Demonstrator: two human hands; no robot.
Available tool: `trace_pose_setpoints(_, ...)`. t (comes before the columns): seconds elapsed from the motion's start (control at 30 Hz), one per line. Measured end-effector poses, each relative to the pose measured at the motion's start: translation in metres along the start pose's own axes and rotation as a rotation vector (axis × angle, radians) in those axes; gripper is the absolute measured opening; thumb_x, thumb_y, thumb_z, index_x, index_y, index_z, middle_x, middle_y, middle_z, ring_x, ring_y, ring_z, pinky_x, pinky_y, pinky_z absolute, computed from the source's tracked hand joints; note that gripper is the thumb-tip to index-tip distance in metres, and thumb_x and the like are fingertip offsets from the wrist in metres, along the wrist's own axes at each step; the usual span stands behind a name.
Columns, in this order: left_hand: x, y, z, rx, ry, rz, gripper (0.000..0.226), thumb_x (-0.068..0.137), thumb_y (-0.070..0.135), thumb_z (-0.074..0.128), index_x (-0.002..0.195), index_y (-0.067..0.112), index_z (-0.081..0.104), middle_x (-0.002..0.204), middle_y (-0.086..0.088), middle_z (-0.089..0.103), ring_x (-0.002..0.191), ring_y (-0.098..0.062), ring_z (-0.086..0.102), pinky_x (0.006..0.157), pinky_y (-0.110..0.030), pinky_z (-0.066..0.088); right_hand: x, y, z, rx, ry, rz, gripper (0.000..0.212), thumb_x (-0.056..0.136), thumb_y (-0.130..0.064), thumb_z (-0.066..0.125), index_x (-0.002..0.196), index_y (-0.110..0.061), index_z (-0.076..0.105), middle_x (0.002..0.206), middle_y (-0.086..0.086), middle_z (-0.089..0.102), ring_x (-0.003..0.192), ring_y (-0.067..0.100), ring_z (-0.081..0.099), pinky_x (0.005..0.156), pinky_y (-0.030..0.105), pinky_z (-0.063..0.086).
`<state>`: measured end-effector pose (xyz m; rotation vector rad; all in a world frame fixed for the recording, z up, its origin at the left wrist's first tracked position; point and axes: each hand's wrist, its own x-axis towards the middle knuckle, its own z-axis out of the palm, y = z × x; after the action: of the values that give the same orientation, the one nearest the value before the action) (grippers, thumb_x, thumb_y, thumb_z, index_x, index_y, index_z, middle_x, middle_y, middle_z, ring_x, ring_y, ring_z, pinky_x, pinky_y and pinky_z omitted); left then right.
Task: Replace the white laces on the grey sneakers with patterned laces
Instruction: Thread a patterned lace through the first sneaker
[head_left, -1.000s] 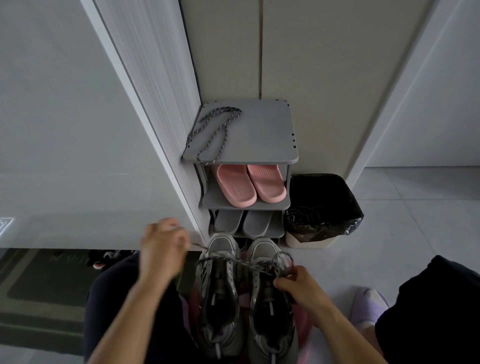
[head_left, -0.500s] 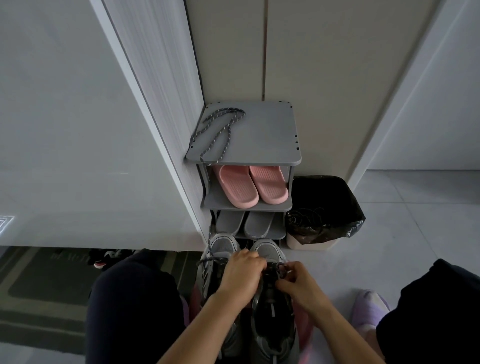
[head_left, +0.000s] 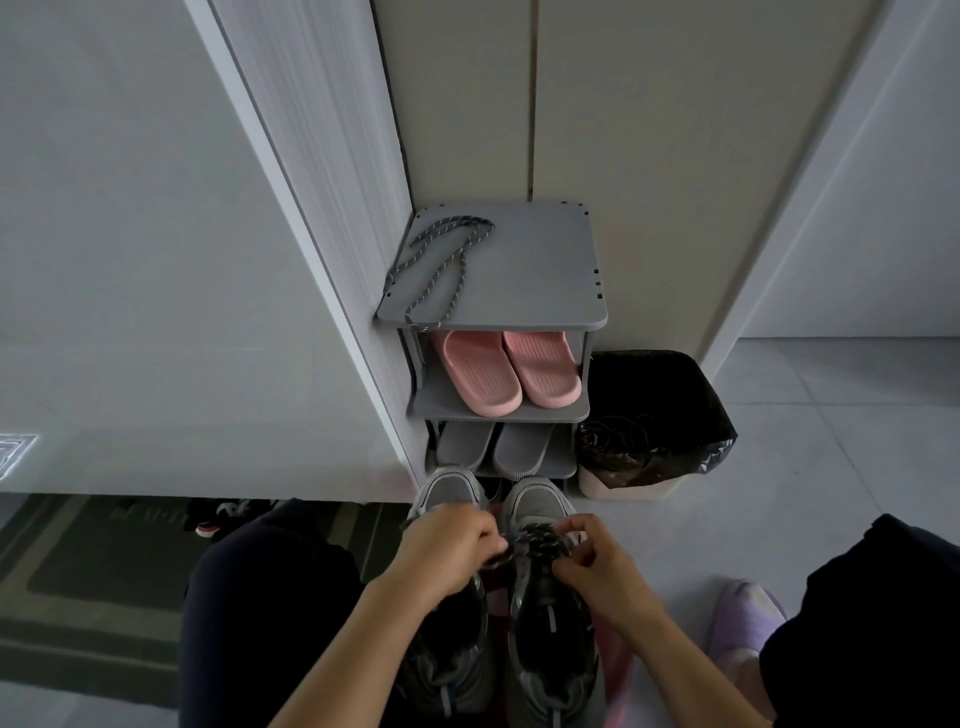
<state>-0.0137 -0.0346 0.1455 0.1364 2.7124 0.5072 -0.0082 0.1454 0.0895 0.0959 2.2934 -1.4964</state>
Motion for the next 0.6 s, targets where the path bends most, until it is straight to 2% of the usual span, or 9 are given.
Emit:
trace_pose_setpoints(0.07, 0.009, 0.004, 0.002, 0.055, 0.105, 0.017, 0.023, 0.091, 0.028, 0.055, 0.110, 0.018, 0.059, 0.109, 0.002, 0.055, 0.100, -0.016, 0.055, 0.081, -0.029, 0.045, -0.001, 0.001, 0.000, -0.152, 0.042, -0.103, 0.029, 0.078, -0.005, 0.061, 0.100, -0.024, 0.059, 0.070, -0.006, 0.041, 0.062, 0.008, 0.042, 0.061, 0.014, 0.036)
trace_pose_setpoints(0.13, 0.017, 0.007, 0.006, 0.193, 0.061, 0.032, 0.032, 0.090, 0.019, 0.055, 0.122, 0.016, 0.055, 0.119, -0.003, 0.050, 0.113, -0.022, 0.049, 0.088, -0.032, 0.042, 0.001, 0.001, 0.003, -0.339, 0.045, -0.170, 0.031, 0.078, -0.011, 0.061, 0.105, -0.025, 0.064, 0.080, -0.010, 0.040, 0.072, 0.010, 0.048, 0.069, 0.015, 0.038)
trace_pose_setpoints(0.23, 0.020, 0.006, 0.009, 0.354, 0.024, 0.013, 0.027, 0.090, 0.011, 0.049, 0.114, 0.011, 0.061, 0.120, -0.008, 0.051, 0.115, -0.025, 0.046, 0.087, -0.032, 0.040, 0.002, -0.001, 0.006, -0.475, 0.018, -0.187, 0.027, 0.078, -0.020, 0.061, 0.103, -0.027, 0.066, 0.088, -0.005, 0.041, 0.081, 0.015, 0.052, 0.074, 0.021, 0.043)
trace_pose_setpoints(0.3, 0.020, 0.001, 0.009, 0.311, 0.097, -0.004, 0.021, 0.092, 0.019, 0.051, 0.107, 0.010, 0.063, 0.117, -0.006, 0.053, 0.110, -0.022, 0.050, 0.083, -0.028, 0.041, 0.003, -0.002, 0.005, -0.492, -0.010, -0.187, 0.022, 0.077, -0.023, 0.061, 0.099, -0.024, 0.064, 0.087, -0.008, 0.039, 0.078, 0.013, 0.050, 0.073, 0.021, 0.044)
trace_pose_setpoints(0.37, 0.019, -0.002, 0.007, 0.241, 0.182, -0.009, 0.022, 0.091, 0.030, 0.054, 0.098, 0.012, 0.064, 0.110, 0.000, 0.055, 0.102, -0.017, 0.053, 0.076, -0.024, 0.038, 0.002, -0.003, 0.003, -0.531, -0.095, -0.174, 0.022, 0.077, -0.025, 0.063, 0.098, -0.022, 0.061, 0.088, -0.009, 0.035, 0.073, 0.009, 0.046, 0.067, 0.015, 0.040)
trace_pose_setpoints(0.43, 0.018, -0.006, 0.002, 0.218, 0.221, -0.039, 0.017, 0.092, 0.028, 0.053, 0.094, 0.014, 0.062, 0.105, 0.001, 0.058, 0.095, -0.015, 0.055, 0.071, -0.022, 0.038, 0.000, -0.006, 0.001, -0.576, -0.144, -0.191, 0.016, 0.076, -0.026, 0.063, 0.090, -0.027, 0.057, 0.089, -0.009, 0.034, 0.075, 0.009, 0.046, 0.066, 0.014, 0.039)
trace_pose_setpoints(0.47, 0.018, -0.009, 0.000, 0.242, 0.233, -0.061, 0.014, 0.092, 0.024, 0.051, 0.094, 0.014, 0.061, 0.103, 0.000, 0.059, 0.093, -0.015, 0.056, 0.069, -0.023, 0.039, 0.000, -0.009, 0.000, -0.557, -0.128, -0.217, 0.013, 0.076, -0.024, 0.063, 0.081, -0.029, 0.053, 0.087, -0.010, 0.036, 0.074, 0.007, 0.046, 0.067, 0.015, 0.040)
trace_pose_setpoints(0.5, 0.017, -0.013, -0.004, 0.273, 0.243, -0.093, 0.014, 0.093, 0.019, 0.048, 0.096, 0.014, 0.061, 0.103, -0.002, 0.061, 0.091, -0.016, 0.057, 0.068, -0.024, 0.039, -0.001, -0.012, -0.001, -0.494, -0.093, -0.234, 0.018, 0.076, -0.020, 0.064, 0.074, -0.030, 0.049, 0.082, -0.010, 0.039, 0.070, 0.004, 0.045, 0.065, 0.013, 0.039)
trace_pose_setpoints(0.6, 0.017, -0.033, -0.015, 0.287, 0.274, -0.240, 0.019, 0.094, 0.024, 0.044, 0.101, 0.016, 0.061, 0.102, -0.001, 0.064, 0.094, -0.021, 0.061, 0.071, -0.029, 0.043, -0.002, -0.022, -0.012, 0.037, 0.053, -0.179, 0.026, 0.080, 0.000, 0.064, 0.069, -0.020, 0.052, 0.064, -0.004, 0.043, 0.055, 0.002, 0.039, 0.052, 0.010, 0.034)
